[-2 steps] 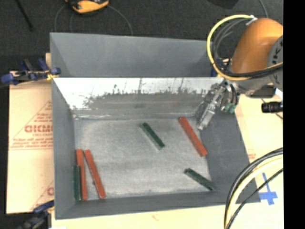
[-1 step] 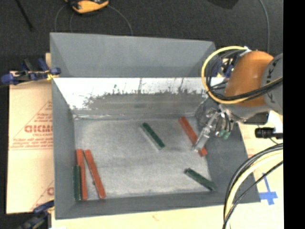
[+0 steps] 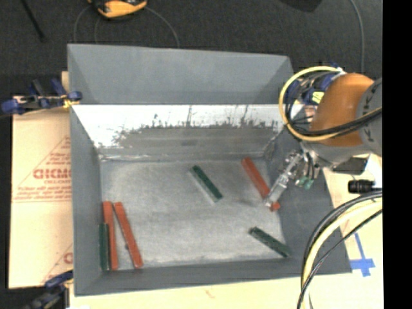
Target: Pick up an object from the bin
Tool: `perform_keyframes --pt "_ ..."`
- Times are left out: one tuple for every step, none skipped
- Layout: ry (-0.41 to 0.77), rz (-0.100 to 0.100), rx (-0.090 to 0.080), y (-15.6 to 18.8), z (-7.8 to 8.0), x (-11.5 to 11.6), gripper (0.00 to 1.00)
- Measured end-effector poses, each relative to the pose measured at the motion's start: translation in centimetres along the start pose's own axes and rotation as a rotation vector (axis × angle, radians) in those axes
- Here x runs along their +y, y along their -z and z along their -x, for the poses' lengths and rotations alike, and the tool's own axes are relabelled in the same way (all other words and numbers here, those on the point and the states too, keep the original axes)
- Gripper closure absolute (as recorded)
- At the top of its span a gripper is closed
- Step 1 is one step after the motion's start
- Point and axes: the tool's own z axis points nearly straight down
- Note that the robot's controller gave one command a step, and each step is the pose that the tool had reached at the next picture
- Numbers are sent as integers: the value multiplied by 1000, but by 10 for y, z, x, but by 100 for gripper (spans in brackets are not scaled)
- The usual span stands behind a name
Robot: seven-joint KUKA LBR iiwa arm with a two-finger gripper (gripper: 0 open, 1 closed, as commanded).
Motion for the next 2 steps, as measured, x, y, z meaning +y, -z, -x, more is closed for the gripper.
perform_keyframes --pt "-29 6 -17 -22 16 24 0" --pt "-155 5 -10 -49 1 32 100"
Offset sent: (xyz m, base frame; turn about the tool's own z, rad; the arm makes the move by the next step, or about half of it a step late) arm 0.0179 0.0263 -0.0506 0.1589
